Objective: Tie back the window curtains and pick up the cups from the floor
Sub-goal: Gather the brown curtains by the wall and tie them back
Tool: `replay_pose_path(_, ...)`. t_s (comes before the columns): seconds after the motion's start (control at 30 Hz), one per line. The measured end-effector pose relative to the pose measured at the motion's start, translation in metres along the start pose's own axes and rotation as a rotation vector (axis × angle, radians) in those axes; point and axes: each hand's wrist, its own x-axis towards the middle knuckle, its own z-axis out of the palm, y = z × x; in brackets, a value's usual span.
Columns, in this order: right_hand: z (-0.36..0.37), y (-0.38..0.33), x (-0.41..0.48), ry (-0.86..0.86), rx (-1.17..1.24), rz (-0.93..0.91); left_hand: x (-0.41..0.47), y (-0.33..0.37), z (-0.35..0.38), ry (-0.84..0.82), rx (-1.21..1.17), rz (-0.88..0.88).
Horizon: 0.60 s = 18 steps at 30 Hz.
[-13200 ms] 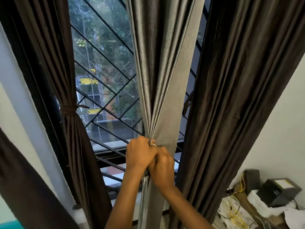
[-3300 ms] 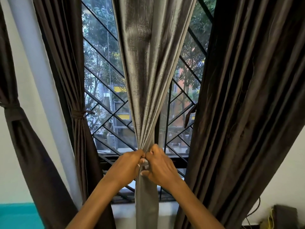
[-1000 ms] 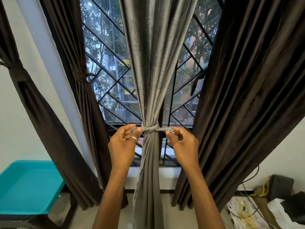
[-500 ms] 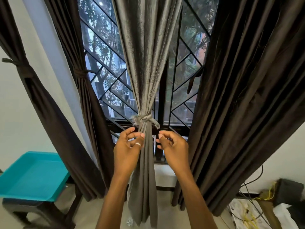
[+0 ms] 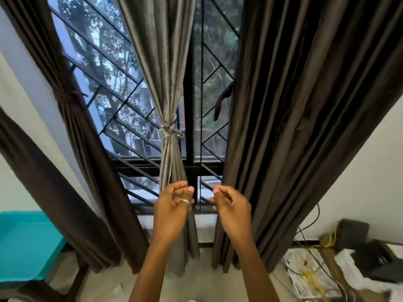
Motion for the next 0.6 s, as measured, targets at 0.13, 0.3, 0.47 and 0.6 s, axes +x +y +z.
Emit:
replay_pose_path(0.13, -0.016, 0.004, 0.014, 0.116, -0.098, -0.023, 0.016, -0.001, 0.02, -0.062, -0.026, -0.006)
replay_pose_path(0.3, -0.033, -0.02, 0.051, 0.277, -0.207, -0.108, 0.04, 0.006, 0.034, -0.161, -0.072, 0.011)
replay_pose_path(0.47, -0.034, -0.078, 0.119, 0.428, -0.383, -0.277, 0.066, 0.006, 0.031, -0.207, -0.092, 0.032)
replay_pose_path(0.6, -0.024, -0.116, 0.163, 0.529, -0.567, -0.345, 0.082, -0.003, 0.027, -0.203, -0.117, 0.015)
